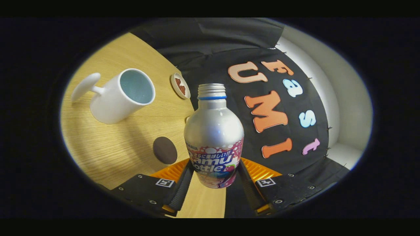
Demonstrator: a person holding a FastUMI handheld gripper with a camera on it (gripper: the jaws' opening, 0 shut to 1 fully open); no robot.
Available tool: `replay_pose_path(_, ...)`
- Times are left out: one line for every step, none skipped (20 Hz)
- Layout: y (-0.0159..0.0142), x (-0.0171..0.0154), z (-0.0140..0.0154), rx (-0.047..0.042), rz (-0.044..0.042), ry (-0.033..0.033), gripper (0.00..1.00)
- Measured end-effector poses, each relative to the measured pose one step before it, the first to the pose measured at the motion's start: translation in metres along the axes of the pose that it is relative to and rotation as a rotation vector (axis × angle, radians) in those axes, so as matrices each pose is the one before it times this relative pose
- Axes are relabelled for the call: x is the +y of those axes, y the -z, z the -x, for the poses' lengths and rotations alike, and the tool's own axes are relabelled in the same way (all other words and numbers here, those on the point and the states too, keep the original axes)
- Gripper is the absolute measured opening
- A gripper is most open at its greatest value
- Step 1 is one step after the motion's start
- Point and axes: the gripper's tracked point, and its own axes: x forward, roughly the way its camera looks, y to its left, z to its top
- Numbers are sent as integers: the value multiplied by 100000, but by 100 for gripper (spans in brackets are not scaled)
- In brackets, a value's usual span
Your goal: Take the bottle from table, then pour the juice into the cup, finally place the bottle on the coaster
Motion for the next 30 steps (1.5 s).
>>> replay_pose_path(-246, -210, -168, -762, 3244, 749, 76)
replay_pose_path(-306, -470, -508, -485, 2842, 885, 76)
replay_pose_path(-157, -229, -291, -593, 2476, 742, 76)
replay_pose_path(-80, 25, -107, -539, 2371, 747, 76)
replay_pose_path(-86, -180, -42, -271, 2320, 695, 76)
replay_pose_path(-71, -76, -22, -203, 2020, 427, 76)
replay_pose_path(-74, -55, -14, -301, 1910, 338, 76)
replay_pose_path(30, 5, -125, -287, 1613, 93, 76)
replay_pose_path(-76, 199, 11, -634, 1567, -417, 76)
replay_pose_path(-159, 231, 53, -439, 1779, -463, 76)
replay_pose_path(0, 146, -9, -323, 2035, -201, 76)
replay_pose_path(-155, -30, -53, -623, 1956, 217, 76)
replay_pose_path(-266, -115, 22, -671, 1969, 600, 76)
replay_pose_path(-75, -87, 81, -810, 2071, 614, 76)
replay_pose_path(-383, -215, 17, -850, 2412, 855, 76)
replay_pose_path(-129, -55, 68, -653, 2093, 581, 76)
replay_pose_path(-272, -72, -165, -472, 1467, 298, 76)
replay_pose_path(-85, 119, 5, -496, 928, -168, 75)
replay_pose_path(-216, -12, -110, -364, 1081, -40, 76)
replay_pose_path(-92, -40, -17, -329, 1359, 8, 76)
replay_pose_path(-110, -124, -32, -342, 1747, 471, 76)
replay_pose_path(-30, -333, -32, -449, 2327, 746, 76)
replay_pose_path(-63, -183, 47, -265, 1986, 571, 76)
replay_pose_path(18, 12, -275, -181, 1140, 72, 76)
replay_pose_path(82, -67, -50, 119, 738, -346, 76)
replay_pose_path(118, 103, -1, 209, 42, -449, 76)
replay_pose_path(39, -84, -27, 217, -332, -291, 75)
replay_pose_path(-15, -59, 25, 158, 10, -33, 75)
replay_pose_path(-90, -76, 20, 27, 264, 163, 75)
replay_pose_path(-90, -81, 143, -70, 335, 172, 75)
